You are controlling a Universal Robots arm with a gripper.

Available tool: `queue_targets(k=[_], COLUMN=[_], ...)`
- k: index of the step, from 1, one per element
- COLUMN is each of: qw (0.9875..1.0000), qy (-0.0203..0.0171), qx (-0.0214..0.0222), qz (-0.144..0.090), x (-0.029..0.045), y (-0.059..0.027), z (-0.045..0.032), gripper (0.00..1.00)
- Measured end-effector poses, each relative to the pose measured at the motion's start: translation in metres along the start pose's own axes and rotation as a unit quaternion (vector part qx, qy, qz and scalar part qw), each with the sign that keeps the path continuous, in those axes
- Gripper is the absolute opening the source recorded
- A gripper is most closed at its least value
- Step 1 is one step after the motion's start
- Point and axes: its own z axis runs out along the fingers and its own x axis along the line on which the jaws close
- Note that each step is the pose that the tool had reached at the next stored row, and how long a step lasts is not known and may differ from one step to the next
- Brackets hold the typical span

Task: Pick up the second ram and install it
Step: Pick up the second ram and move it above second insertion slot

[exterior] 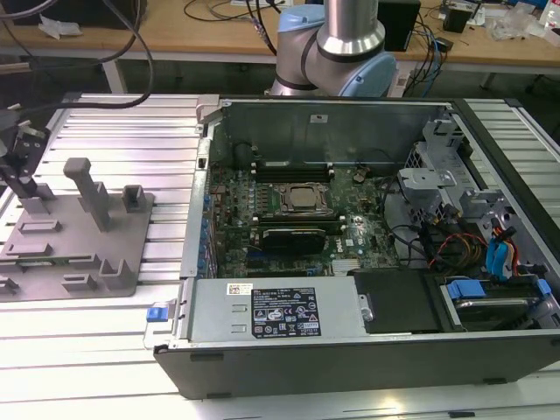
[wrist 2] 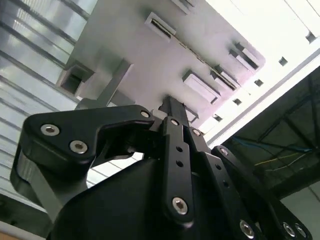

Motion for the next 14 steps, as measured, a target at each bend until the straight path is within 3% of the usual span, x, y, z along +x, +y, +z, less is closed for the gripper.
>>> queue_targets(k=[2,3,5,9,11,14], qw=[0.9997,0.9988,0.9977,0.9942,0.9915,0.9844], qy=[0.0010,0.0022,0.0030,0.0049,0.0060,0.0080], qx=[-0.0006,-0.0012,-0.0016,-0.0022,-0.0025,-0.0034], qz=[-0.023,-0.049,-0.068,-0.107,-0.130,-0.176], x=[0.0000,0.0000,0.0000,0.0000,0.0000,0.0000], y=[0.0000,0.0000,0.0000,0.0000,0.0000,0.0000], z=[0.0000,0.0001,0.0001,0.0004,0.0005,0.0008], gripper=[0.08,0.08,0.08,0.08,0.08,0.08])
